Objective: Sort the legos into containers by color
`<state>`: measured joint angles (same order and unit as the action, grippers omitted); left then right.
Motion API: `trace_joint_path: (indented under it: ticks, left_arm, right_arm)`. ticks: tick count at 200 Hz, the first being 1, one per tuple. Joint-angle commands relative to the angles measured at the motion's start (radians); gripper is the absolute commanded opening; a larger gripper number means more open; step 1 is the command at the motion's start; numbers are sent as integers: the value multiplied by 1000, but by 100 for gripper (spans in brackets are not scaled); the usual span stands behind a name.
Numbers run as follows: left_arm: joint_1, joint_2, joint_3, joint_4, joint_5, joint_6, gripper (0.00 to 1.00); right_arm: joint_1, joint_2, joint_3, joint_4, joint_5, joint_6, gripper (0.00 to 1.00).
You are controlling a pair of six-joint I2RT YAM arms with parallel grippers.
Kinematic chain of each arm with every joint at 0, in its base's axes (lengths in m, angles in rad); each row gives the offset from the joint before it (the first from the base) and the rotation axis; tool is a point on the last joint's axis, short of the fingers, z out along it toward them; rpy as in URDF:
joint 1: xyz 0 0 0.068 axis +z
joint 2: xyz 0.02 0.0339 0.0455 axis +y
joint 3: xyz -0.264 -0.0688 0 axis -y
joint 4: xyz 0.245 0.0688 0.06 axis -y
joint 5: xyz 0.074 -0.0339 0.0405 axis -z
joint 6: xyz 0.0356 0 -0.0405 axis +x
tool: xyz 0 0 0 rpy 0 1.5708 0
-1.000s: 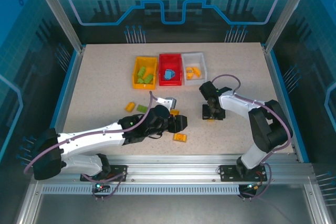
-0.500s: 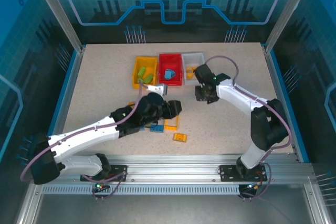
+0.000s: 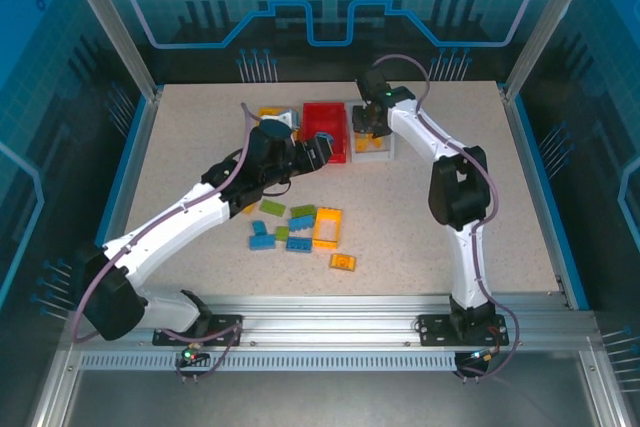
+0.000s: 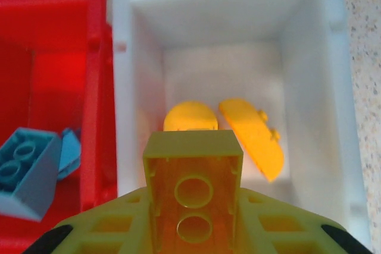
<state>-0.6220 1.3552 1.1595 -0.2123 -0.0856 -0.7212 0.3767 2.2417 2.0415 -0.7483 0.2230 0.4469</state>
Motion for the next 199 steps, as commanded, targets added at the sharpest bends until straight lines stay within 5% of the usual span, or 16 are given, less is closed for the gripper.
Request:
trace_joint_path:
  ticks: [1, 45, 101, 163, 199]
  left_arm:
    - [15, 23, 56, 3, 59, 43, 55]
    - [20, 37, 57, -19, 68, 57, 55]
    - [21, -14, 1, -197, -1, 56, 56]
    - [39, -171, -226, -396, -121, -85, 53]
    - [142, -181, -343, -425, -53, -94, 56]
  right_arm:
    - [-30, 79, 130, -87, -51, -28, 34]
    - [-43, 182, 231, -113, -93, -33, 50]
    - [10, -39, 120, -47, -69, -76, 63]
    - [151, -451, -299, 112, 15, -71, 62]
    - [338, -697, -628, 245, -66, -66, 66]
